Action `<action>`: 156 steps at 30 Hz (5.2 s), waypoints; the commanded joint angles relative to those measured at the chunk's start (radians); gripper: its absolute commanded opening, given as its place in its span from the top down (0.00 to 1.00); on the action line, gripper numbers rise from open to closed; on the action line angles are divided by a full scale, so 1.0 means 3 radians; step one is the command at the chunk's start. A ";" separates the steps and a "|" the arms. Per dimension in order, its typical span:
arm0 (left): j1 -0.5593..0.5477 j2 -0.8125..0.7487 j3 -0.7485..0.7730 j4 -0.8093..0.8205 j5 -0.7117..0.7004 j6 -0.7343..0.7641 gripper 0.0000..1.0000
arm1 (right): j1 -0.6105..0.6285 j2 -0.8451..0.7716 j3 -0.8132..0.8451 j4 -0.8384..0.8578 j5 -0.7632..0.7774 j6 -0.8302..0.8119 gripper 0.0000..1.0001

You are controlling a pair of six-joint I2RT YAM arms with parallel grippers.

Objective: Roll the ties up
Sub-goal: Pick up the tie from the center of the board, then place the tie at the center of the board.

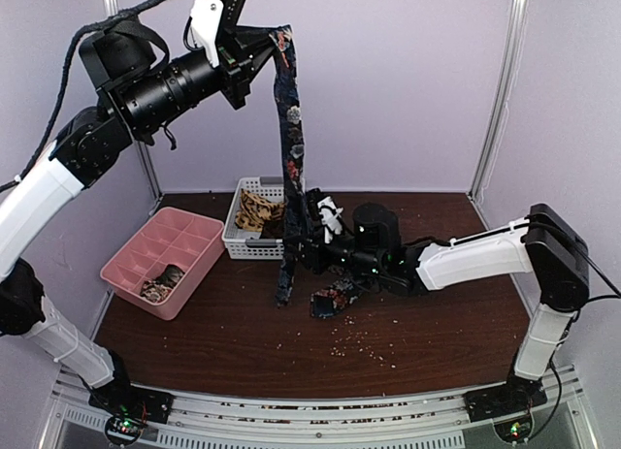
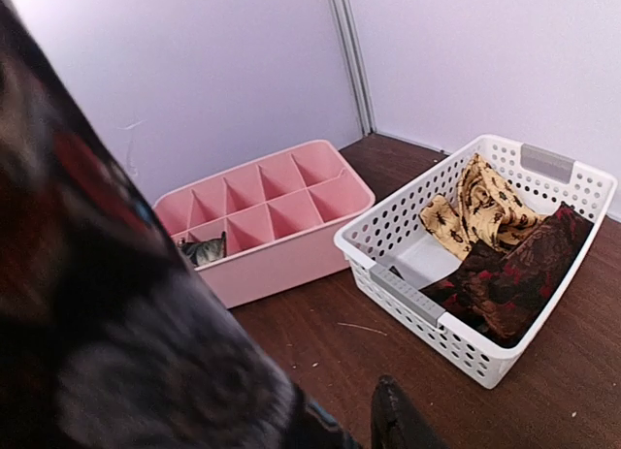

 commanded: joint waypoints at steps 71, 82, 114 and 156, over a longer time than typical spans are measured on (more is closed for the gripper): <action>0.0570 -0.2166 -0.3887 0.0105 0.2220 -0.2963 1.00 | -0.1066 -0.0738 0.0388 -0.5259 0.0804 -0.1061 1.00; 0.0639 -0.2354 -0.3899 0.1833 0.2797 -0.3289 1.00 | -0.1057 -0.0631 0.0303 -0.5159 0.0650 -0.1104 1.00; 0.0914 -0.1700 -0.4043 0.1982 -0.1083 -0.2783 1.00 | -0.0248 -0.0209 0.0150 -0.5042 -0.0688 -0.1327 1.00; 0.0525 -0.0983 -0.3441 -0.0319 0.0463 -0.1264 0.36 | -0.0661 -0.2208 -0.0670 -0.4423 0.0078 0.0406 0.00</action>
